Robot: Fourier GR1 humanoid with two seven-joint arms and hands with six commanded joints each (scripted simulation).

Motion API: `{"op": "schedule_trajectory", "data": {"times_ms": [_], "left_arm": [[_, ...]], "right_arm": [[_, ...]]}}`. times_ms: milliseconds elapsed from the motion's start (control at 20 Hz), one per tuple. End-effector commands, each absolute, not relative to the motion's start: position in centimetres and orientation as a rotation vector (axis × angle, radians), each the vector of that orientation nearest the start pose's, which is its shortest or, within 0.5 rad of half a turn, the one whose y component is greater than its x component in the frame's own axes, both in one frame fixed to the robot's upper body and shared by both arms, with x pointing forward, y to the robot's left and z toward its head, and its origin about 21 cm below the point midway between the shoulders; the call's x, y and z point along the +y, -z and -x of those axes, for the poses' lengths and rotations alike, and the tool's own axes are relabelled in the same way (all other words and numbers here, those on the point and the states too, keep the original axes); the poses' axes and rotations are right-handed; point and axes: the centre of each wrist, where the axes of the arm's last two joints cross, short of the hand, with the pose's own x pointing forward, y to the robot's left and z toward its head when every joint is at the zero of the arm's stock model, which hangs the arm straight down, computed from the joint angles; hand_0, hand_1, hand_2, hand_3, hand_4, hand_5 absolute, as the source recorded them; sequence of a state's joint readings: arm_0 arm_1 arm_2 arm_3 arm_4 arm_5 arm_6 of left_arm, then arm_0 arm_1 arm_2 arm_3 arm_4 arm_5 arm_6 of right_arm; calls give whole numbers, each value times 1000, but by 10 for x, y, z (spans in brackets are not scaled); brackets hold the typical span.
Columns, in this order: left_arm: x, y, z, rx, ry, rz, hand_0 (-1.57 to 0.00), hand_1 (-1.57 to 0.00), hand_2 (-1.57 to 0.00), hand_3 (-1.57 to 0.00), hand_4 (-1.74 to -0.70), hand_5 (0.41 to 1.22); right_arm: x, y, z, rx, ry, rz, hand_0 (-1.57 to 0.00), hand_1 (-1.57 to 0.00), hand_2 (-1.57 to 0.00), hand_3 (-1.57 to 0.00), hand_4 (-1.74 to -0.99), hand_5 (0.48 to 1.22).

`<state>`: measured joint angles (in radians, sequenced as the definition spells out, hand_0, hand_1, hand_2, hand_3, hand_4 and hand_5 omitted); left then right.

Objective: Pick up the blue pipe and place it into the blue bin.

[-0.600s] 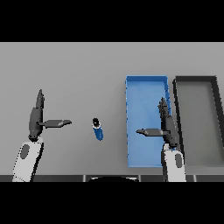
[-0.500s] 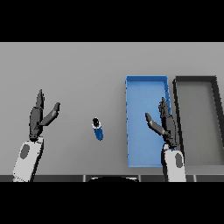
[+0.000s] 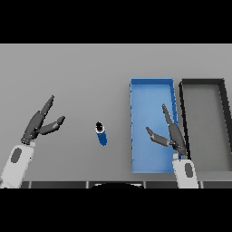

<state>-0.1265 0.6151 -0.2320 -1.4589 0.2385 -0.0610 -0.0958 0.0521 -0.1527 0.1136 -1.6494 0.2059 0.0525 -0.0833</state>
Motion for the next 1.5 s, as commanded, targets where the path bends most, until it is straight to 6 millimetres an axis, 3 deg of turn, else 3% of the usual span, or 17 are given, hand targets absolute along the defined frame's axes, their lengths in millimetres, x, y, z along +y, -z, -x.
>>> {"op": "schedule_trajectory", "data": {"times_ms": [0,150,350,650,950,1300,1450], "left_arm": [[323,-41,-271,-1552,529,-77,1,1,1,1,-967,598],[317,-38,-257,-1569,603,9,1,1,1,1,-970,586],[303,-51,-241,-1516,747,117,1,1,1,1,-997,548],[257,-43,-225,-1380,915,197,1,1,1,1,-1075,472],[220,-26,-230,-1417,933,268,1,1,1,1,-1149,484],[182,4,-243,-1419,853,310,1,1,1,1,-1130,493],[180,13,-252,-1428,837,292,1,1,1,1,-1120,494]], "right_arm": [[-239,-13,-235,-1656,-407,150,1,1,1,1,-1191,587],[-244,-16,-233,-1649,-412,161,1,1,1,1,-1181,580],[-237,-19,-233,-1655,-400,133,1,1,1,1,-1209,581],[-238,-19,-234,-1654,-398,130,1,1,1,1,-1219,572],[-237,-20,-232,-1648,-391,119,1,1,1,1,-1210,564],[-243,-18,-228,-1661,-374,111,1,1,1,1,-1203,551],[-241,-16,-230,-1651,-356,114,1,1,1,1,-1201,548]]}}
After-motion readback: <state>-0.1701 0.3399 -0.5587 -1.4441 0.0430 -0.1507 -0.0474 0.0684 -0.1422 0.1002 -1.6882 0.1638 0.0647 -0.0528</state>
